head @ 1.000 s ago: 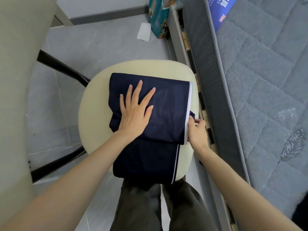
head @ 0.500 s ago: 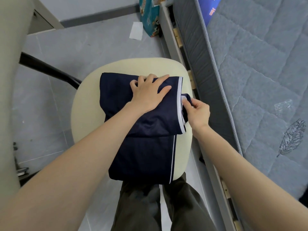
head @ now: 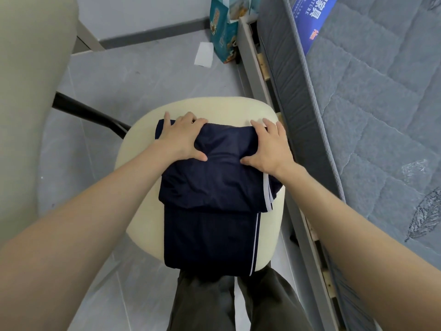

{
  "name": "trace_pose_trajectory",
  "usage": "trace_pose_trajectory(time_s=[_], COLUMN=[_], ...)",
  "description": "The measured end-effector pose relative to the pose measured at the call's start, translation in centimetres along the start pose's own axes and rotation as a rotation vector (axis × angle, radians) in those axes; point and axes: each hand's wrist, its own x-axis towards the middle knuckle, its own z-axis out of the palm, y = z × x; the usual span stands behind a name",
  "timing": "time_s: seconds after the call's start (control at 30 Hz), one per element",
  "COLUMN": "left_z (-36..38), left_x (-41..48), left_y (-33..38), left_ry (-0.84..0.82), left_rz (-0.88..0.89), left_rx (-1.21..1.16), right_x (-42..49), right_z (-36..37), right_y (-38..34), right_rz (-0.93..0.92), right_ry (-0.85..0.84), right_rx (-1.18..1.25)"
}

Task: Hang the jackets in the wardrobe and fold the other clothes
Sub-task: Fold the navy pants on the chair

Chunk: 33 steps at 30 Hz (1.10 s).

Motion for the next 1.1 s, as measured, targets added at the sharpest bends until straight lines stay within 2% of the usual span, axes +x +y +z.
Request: trace_pose_trajectory(time_s=[0.17, 0.23, 0.3, 0.43, 0.6, 0.73, 0.83, 0.9, 1.03, 1.1], left_z=[-0.5, -0.5, -0.7, -2.2, -5.8, -5.8, -4.0, -2.2, 2.4, 4.9], left_x=[-0.2, -0.7, -1.4, -1.8, -1.4, -3.3, -5.3, -6.9, -11.2, -13.1], left_y=[0.2, 0.2, 0.3, 0.0, 0.8, 1.8, 2.3, 2.7, 3.6, 4.1], left_ry=[-0.069, -0.082, -0.053, 0.158, 0.472, 0.674, 0.796, 0.809, 0.745, 0.668], left_rz=[-0.015, 0.001, 0.028, 0.032, 0.029, 0.029, 0.04, 0.046, 0.025, 0.009], left_rx=[0.116, 0.219, 0.28, 0.297, 0.167, 0.16, 0.159, 0.117, 0.049, 0.061], right_x=[1.5, 1.3, 0.7, -0.1, 0.8, -0.4, -2.4, -4.1, -7.9, -9.7], right_z=[-1.0, -1.3, -1.6, -3.1, -6.2, -6.4, -4.9, -3.4, -0.2, 1.5], right_y=[-1.5, -2.1, -2.1, -1.5, -1.9, -1.5, -0.5, 0.2, 1.6, 2.5], right_rz=[0.004, -0.012, -0.053, -0.119, -0.148, -0.18, -0.196, -0.225, -0.316, -0.329], right_ry=[-0.17, -0.172, -0.107, 0.149, 0.46, 0.623, 0.639, 0.628, 0.588, 0.506], right_rx=[-0.365, -0.47, -0.51, -0.45, -0.383, -0.341, -0.308, -0.26, -0.24, -0.252])
